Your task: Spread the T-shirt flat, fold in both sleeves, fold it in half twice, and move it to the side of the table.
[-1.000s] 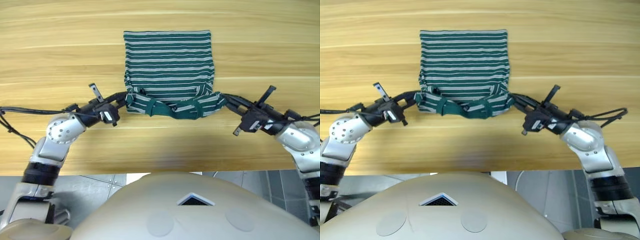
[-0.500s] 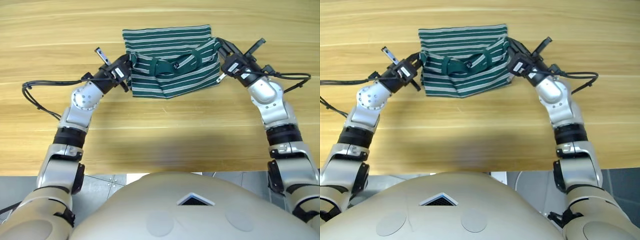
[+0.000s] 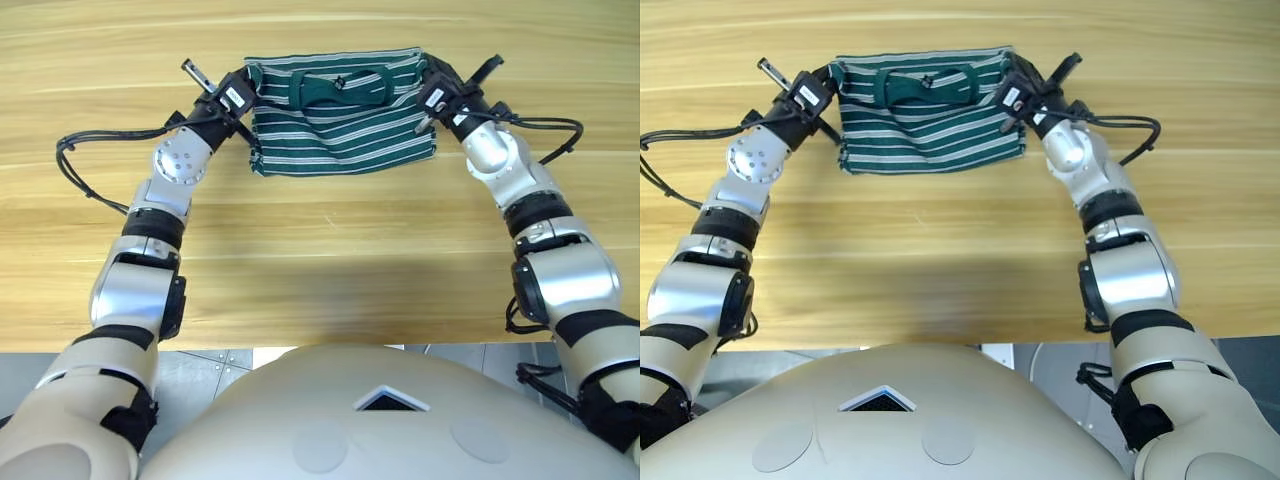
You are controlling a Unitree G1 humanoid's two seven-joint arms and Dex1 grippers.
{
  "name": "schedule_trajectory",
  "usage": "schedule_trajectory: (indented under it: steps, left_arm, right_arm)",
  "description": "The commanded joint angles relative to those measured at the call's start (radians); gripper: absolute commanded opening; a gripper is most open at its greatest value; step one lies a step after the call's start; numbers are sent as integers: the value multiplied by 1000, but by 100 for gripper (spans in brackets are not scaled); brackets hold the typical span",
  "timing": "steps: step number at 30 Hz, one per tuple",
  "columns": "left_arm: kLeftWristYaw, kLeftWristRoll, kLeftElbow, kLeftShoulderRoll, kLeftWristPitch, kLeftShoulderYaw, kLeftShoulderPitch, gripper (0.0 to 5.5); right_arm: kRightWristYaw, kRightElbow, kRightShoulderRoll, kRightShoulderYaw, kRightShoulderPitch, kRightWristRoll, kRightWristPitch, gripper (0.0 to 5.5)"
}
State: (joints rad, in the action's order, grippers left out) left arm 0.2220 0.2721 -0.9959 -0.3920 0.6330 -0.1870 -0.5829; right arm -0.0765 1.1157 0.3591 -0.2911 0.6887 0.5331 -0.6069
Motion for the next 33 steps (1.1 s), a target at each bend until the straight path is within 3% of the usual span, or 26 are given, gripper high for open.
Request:
schedule_trajectory:
  steps: [1,5,9,13,18,23,28,30,33]
  left_arm:
    - [-38,23,-91,13,3,-3,-74,0]
    - [-74,43,-171,35,-14,-11,-125,0]
    - [-76,54,-236,61,-52,-14,-159,0]
    - [-52,40,-284,91,-99,4,-177,89]
    - [-75,22,-317,103,-176,36,-218,152]
    - [-115,10,-333,104,-236,72,-280,225]
    - [-206,-18,-353,107,-331,131,-364,225]
    - [-235,-36,-361,106,-370,163,-380,225]
    - [-290,-65,-363,92,-392,214,-354,225]
  right_arm:
    - [-38,69,-30,-15,68,7,20,0]
    - [-63,122,-60,-25,110,8,54,0]
    - [-78,165,-88,-33,147,6,107,69]
    - [-83,191,-113,-33,172,1,152,144]
    - [-93,211,-147,-19,209,-11,202,213]
    - [-87,228,-186,-4,265,-25,258,218]
    - [-148,217,-217,32,294,-54,248,218]
    - [-173,195,-234,7,270,-34,189,218]
    - [-218,140,-264,-134,184,88,83,218]
